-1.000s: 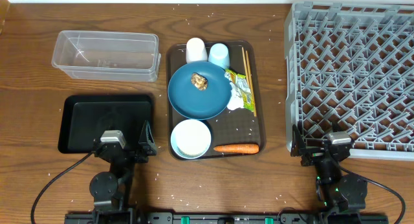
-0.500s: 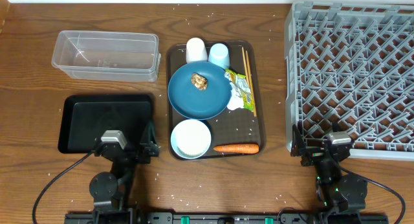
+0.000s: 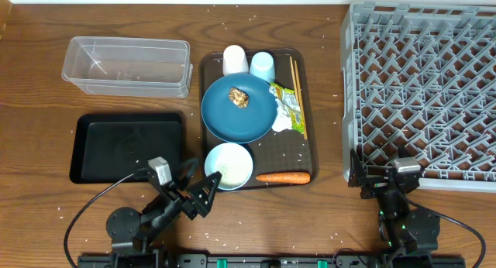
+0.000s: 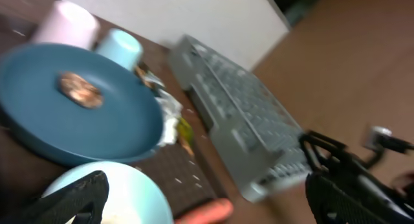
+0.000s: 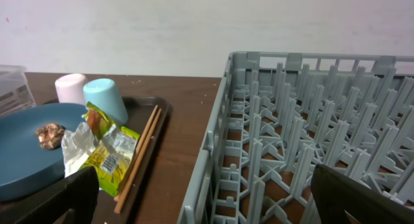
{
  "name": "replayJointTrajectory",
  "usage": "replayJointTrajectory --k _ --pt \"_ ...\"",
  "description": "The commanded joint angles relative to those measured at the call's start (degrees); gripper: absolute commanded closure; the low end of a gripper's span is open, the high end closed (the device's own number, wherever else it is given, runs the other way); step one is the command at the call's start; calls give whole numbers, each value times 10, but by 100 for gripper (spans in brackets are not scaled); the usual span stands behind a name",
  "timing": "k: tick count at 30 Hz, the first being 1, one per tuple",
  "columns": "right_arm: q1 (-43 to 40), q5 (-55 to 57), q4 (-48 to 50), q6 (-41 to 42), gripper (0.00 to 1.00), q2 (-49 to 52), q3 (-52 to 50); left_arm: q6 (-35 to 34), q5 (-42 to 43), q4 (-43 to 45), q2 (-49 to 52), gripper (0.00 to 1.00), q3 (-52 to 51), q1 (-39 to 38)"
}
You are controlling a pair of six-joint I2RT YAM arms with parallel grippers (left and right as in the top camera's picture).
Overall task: Sort waste into correct bins and load items into the dishwasher rack
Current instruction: 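Reach the left gripper to the white rice bowl and grasp its rim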
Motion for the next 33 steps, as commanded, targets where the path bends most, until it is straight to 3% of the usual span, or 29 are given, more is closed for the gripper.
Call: replayJointTrajectory --k 1,4,7,14,18,25,33 --pt "-10 4 -2 8 1 -3 -1 -12 49 -13 -1 2 58 1" --pt "-10 4 -2 8 1 -3 -1 3 33 -73 19 2 116 1" --pt "-10 4 -2 8 1 -3 -1 63 3 -183 65 2 193 1" --pt "-10 4 -2 8 1 -3 -1 228 -155 -494 251 2 431 1" --pt "-10 4 -2 8 1 -3 -1 270 -183 -600 356 2 548 -10" --pt "-10 4 -2 8 1 -3 -1 270 -196 -617 429 2 603 -92" --pt "-10 4 -2 8 1 -3 -1 153 -427 -618 445 2 603 -245"
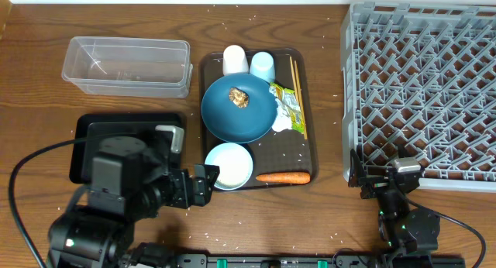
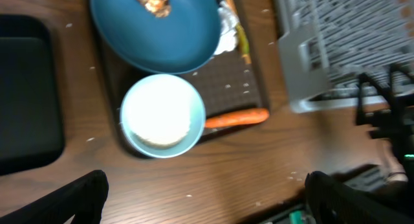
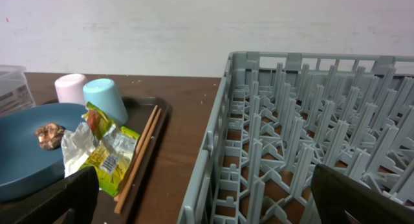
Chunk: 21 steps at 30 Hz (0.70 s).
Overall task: Sort waste into correct bins and load items into the dishwasher rack
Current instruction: 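Reach the left gripper to the white rice bowl and grasp its rim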
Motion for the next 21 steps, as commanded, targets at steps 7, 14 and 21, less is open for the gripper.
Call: replayJointTrajectory --k 7,14,21 --pt "-10 4 -2 8 1 -3 -1 -94 -86 97 10 2 11 -112" --pt "-10 3 -2 8 1 -3 -1 -166 -76 105 90 2 11 -117" --pt "-10 4 -2 8 1 -3 -1 -187 -128 61 250 2 17 -168"
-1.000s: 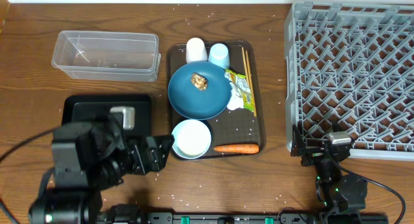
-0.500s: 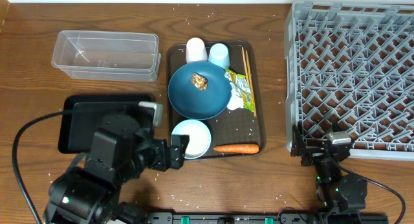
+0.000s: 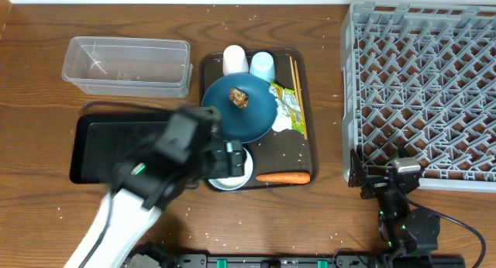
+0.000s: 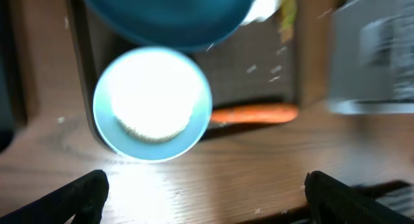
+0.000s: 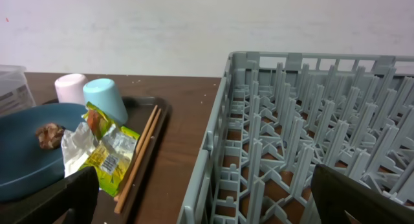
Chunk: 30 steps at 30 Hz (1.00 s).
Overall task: Sort waste into correct bins and load items into the dishwasher rack
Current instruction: 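Reach the left gripper to the white rice bowl and grasp its rim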
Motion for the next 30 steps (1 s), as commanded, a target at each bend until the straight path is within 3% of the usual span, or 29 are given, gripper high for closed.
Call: replayJointTrajectory --k 1,6,16,30 --pt "-10 4 -2 8 1 -3 -1 -40 -62 0 54 2 9 -40" --pt "-10 3 -2 8 1 -3 -1 -87 -141 6 111 2 9 -99" --pt "-10 4 -2 8 1 -3 -1 -93 -105 84 225 2 9 -137" --pt "-10 4 -2 8 1 -3 -1 -98 -130 133 330 2 6 -137"
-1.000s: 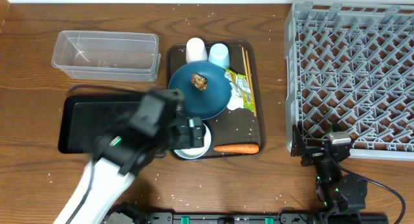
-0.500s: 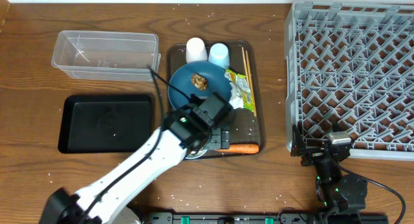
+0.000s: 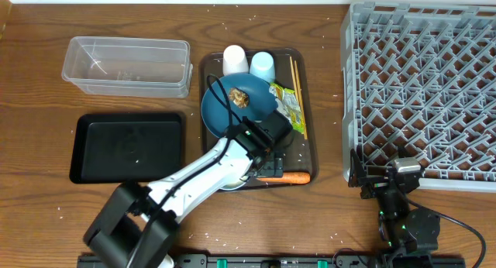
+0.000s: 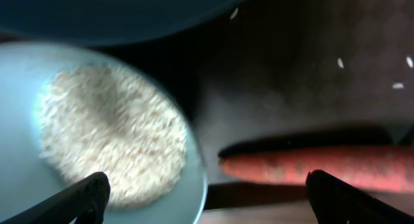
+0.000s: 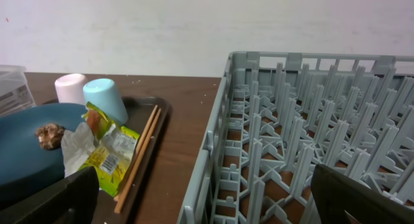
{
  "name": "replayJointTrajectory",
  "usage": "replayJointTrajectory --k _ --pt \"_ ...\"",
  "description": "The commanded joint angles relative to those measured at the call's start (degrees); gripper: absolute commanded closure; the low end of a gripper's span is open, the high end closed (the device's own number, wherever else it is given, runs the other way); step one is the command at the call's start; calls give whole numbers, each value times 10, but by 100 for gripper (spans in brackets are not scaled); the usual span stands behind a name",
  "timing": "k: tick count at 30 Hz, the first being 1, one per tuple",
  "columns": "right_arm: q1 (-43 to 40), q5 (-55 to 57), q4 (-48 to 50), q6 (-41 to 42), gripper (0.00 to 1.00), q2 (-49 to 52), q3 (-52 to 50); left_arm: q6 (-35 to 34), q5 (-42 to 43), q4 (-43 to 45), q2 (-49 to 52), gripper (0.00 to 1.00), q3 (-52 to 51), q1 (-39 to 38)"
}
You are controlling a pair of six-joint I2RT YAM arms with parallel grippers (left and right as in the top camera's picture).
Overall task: Sort waste into correct bins and load items into the dishwasher rack
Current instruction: 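Reach the left gripper to the white rice bowl and grasp its rim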
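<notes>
My left gripper [image 4: 206, 201] hangs open and empty, low over the brown tray [image 3: 304, 148], between the rice bowl's right rim and the carrot's left end. The light-blue bowl of rice [image 4: 110, 133] and the orange carrot [image 4: 310, 167] fill the left wrist view. In the overhead view my arm covers most of the bowl; the carrot [image 3: 284, 176] lies at the tray's front edge. A blue plate [image 3: 232, 113] carries a brown food scrap [image 3: 239, 99]. My right gripper [image 5: 207, 208] rests open at the grey dishwasher rack [image 3: 422, 90].
On the tray's far end stand a white cup [image 3: 235, 60] and a blue cup [image 3: 263, 64], with chopsticks [image 3: 294, 78] and a crumpled wrapper [image 3: 287, 109] beside the plate. A clear plastic bin [image 3: 128, 65] and a black bin [image 3: 128, 146] sit left of the tray.
My left gripper was higher above the rice bowl; now it is much lower and further right, near the bowl's right rim and the carrot. The right arm has not moved.
My left arm was folded low at the table's front edge, facing the tray. Then it was raised, looking down on the bowl and carrot. Then it hung over the bowl, and now it reaches low between bowl and carrot. Nothing was picked up.
</notes>
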Motion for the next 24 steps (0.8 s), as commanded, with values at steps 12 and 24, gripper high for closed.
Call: replayJointTrajectory --k 12,24 --pt "-10 4 -2 8 1 -3 -1 -62 -104 34 55 22 2 0" --pt "-10 4 -2 8 1 -3 -1 -80 -104 54 71 39 -13 -1"
